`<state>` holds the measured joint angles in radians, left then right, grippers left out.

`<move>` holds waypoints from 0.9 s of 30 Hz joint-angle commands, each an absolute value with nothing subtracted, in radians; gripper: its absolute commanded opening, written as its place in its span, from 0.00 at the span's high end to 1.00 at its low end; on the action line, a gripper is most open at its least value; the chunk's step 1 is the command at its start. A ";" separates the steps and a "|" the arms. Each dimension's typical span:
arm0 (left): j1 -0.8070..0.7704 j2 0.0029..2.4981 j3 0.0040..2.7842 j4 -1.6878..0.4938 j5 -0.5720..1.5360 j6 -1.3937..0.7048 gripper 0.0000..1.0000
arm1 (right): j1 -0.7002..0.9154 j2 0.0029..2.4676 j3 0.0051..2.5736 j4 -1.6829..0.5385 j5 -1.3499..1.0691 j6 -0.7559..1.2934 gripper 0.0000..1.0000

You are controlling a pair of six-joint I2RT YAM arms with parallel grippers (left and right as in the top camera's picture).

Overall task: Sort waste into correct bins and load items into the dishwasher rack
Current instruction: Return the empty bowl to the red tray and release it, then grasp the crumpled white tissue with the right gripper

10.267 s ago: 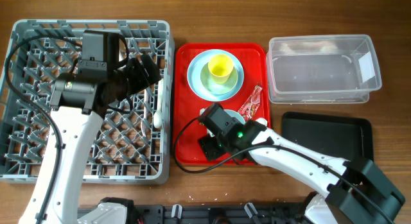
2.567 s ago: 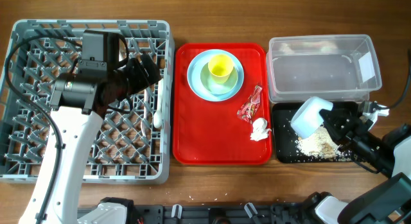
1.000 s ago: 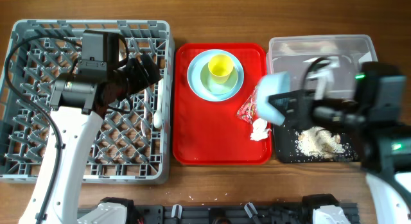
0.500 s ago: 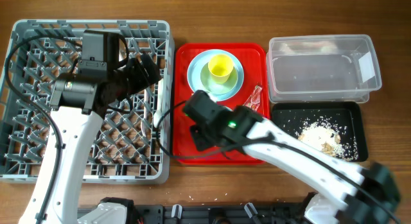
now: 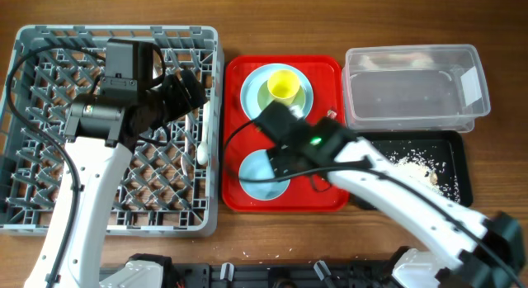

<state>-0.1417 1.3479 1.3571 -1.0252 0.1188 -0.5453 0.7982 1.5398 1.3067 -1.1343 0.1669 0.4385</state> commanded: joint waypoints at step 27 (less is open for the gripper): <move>-0.139 1.337 1.361 -1.023 0.126 -0.559 0.00 | 0.557 1.533 0.704 -0.462 0.109 0.444 0.55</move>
<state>-0.1417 1.3479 1.3571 -1.0256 0.1188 -0.5453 0.5571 1.5146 0.7200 -0.4873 0.1574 0.4438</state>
